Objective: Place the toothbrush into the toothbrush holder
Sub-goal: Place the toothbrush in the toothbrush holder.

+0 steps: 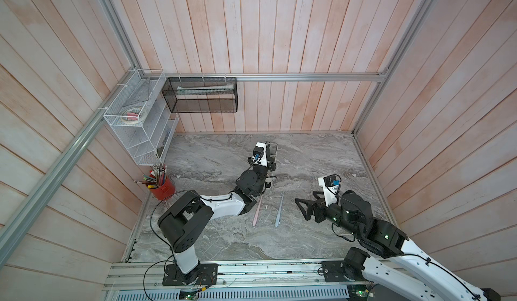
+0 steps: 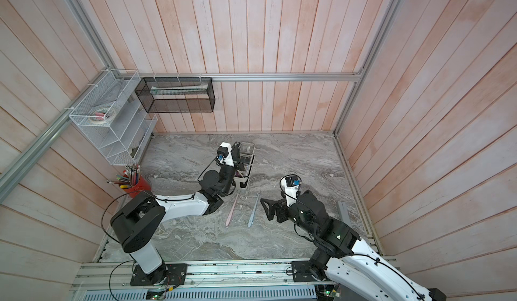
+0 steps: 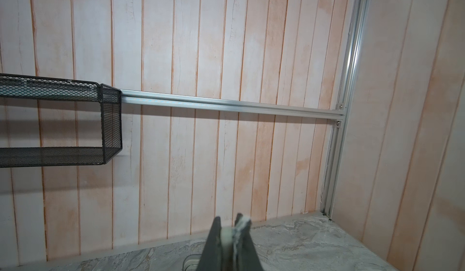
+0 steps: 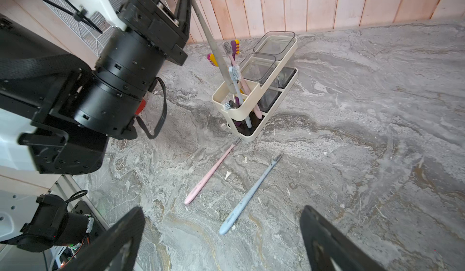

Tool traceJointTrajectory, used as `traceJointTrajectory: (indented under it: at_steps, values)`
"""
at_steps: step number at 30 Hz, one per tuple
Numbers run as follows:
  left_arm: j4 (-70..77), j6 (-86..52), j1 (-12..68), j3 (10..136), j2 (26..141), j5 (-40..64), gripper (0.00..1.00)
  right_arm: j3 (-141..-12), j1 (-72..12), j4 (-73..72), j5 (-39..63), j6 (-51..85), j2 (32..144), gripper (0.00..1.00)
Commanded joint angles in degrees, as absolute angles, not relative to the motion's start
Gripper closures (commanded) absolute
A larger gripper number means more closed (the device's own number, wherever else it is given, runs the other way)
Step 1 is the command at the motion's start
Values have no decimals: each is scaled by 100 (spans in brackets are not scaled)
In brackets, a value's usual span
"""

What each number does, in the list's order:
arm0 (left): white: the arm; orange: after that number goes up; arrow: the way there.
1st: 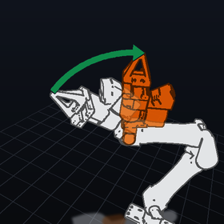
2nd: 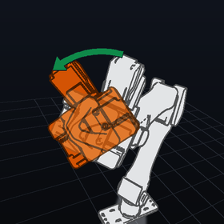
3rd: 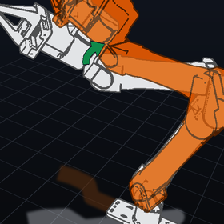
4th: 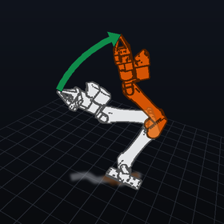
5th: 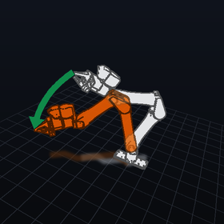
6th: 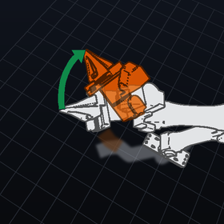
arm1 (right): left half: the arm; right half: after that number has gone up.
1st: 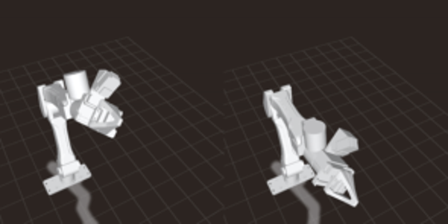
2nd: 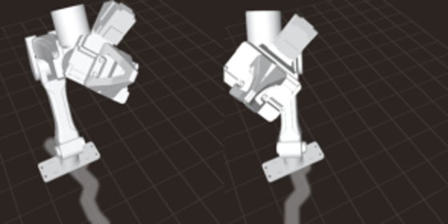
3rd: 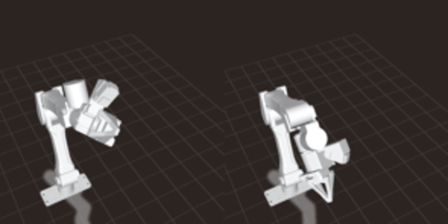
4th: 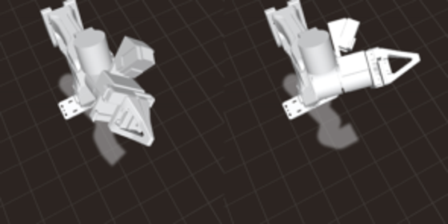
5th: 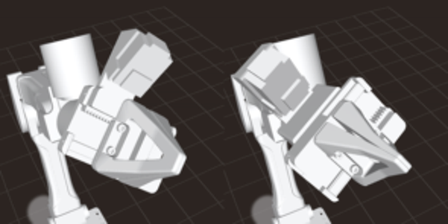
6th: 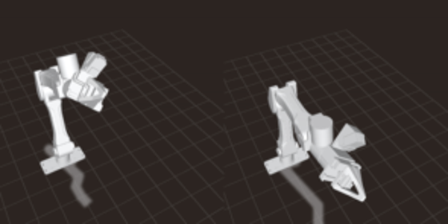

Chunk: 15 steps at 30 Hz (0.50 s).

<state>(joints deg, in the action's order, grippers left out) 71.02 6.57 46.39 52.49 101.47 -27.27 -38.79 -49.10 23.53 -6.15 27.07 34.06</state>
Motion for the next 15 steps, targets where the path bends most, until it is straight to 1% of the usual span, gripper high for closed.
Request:
traceJointTrajectory:
  at_steps: [1,4,15]
  values:
    - [7808,1097,4654,5385,10408,-2874,100,-3749,-4923,2121,-533,2610,3419,2]
    - [8059,1201,4665,5405,10600,-2950,100,-3710,-4915,2062,-478,2593,3450,2]
    - [8169,1384,4632,5668,10934,-2950,100,-3596,-4878,1828,-277,2589,3542,2]
